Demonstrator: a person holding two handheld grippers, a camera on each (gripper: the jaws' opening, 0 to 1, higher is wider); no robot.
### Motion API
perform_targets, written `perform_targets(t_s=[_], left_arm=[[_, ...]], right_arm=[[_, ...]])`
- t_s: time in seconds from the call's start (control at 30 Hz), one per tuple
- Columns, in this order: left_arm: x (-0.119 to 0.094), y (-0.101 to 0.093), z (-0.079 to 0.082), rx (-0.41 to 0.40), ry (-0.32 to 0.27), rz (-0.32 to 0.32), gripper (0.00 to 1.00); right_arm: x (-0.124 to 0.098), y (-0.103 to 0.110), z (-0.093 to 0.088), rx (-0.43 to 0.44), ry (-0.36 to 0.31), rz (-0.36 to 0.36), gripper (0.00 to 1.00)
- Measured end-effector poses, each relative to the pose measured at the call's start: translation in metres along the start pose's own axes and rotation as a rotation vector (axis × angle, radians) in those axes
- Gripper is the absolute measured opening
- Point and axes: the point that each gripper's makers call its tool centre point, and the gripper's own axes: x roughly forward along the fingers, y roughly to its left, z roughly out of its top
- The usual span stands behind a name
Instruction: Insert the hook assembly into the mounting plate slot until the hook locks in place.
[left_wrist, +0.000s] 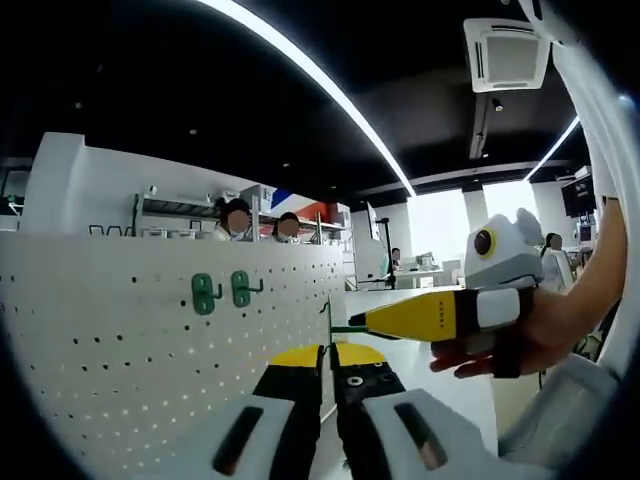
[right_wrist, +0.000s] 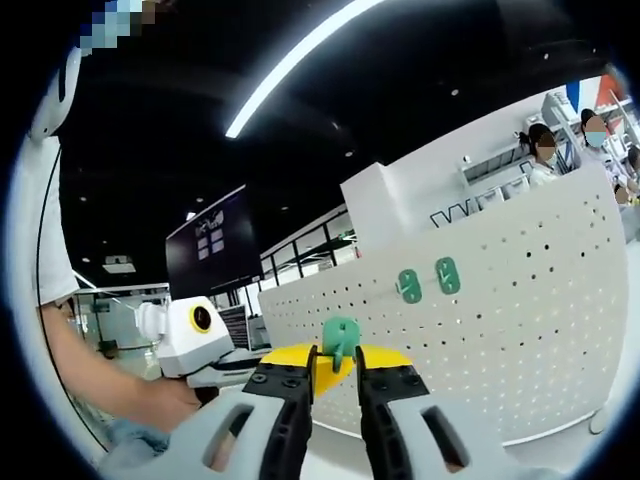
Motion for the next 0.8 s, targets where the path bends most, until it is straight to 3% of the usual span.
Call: perform_targets(t_s=[0.8], left_arm=[[-0.003,-0.001,0.001,-0.003,-0.003,0.011,0.03]], right_arm=[[0.012,0.001,-0.006,-0.005,0.015,-0.005,0.03]])
